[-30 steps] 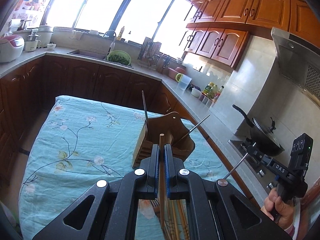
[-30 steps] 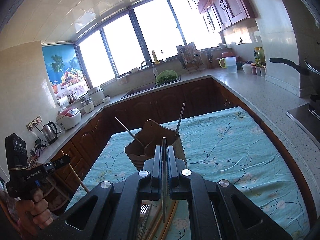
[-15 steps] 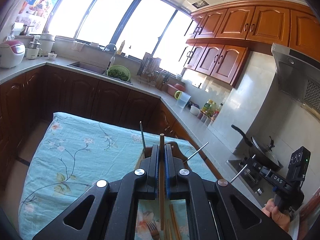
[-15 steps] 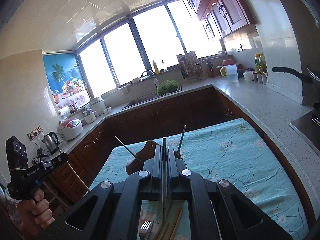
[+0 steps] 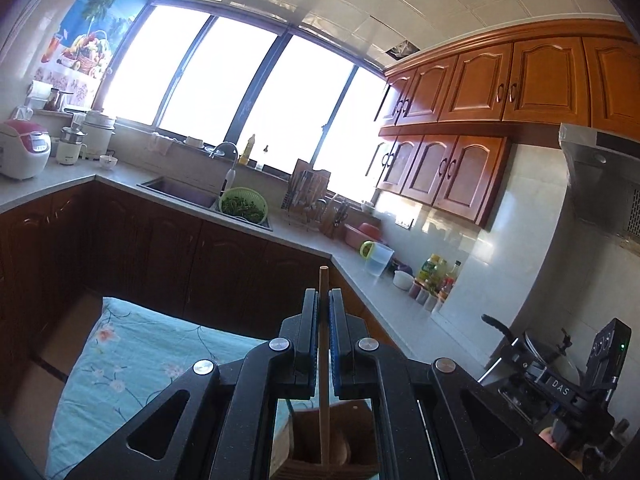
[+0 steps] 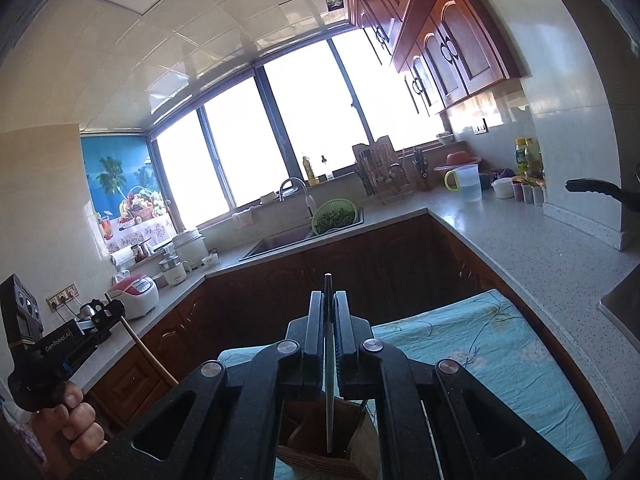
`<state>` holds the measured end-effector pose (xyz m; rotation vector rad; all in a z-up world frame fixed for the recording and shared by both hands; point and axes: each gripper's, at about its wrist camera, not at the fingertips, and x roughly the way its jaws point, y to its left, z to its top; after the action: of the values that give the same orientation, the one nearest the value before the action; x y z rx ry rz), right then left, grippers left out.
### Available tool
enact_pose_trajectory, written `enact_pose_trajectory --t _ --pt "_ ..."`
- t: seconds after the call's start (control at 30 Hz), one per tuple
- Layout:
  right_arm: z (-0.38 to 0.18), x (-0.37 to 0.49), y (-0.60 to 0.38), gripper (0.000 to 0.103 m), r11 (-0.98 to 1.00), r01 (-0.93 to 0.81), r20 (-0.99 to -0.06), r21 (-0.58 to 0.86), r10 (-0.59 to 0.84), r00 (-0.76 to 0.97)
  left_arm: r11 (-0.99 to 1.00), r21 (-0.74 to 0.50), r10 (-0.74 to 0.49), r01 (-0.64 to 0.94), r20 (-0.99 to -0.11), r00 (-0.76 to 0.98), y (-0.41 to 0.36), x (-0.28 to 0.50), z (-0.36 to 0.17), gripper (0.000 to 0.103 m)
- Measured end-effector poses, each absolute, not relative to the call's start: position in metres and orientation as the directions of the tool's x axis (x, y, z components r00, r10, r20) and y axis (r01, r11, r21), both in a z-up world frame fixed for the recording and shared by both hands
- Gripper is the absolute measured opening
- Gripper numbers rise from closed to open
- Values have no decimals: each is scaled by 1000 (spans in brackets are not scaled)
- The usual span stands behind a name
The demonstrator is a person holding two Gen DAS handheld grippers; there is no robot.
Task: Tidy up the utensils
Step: 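Lift both wooden chopsticks and lower them into the wooden holder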
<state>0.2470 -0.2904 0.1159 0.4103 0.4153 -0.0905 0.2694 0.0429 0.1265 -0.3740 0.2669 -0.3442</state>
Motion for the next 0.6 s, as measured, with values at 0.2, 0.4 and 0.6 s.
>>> enact_pose_trajectory --t 0.2,0.4,0.6 --pt "77 258 -290 4 907 218 -438 361 -41 898 882 -413 -341 228 -222 914 20 307 75 3" --pt "38 262 -285 4 902 246 -474 355 -54 879 883 -430 -334 191 -285 899 -2 334 32 3" --pt "16 268 -281 4 896 254 -522 364 -30 852 889 -404 -365 214 -344 865 -25 361 18 3"
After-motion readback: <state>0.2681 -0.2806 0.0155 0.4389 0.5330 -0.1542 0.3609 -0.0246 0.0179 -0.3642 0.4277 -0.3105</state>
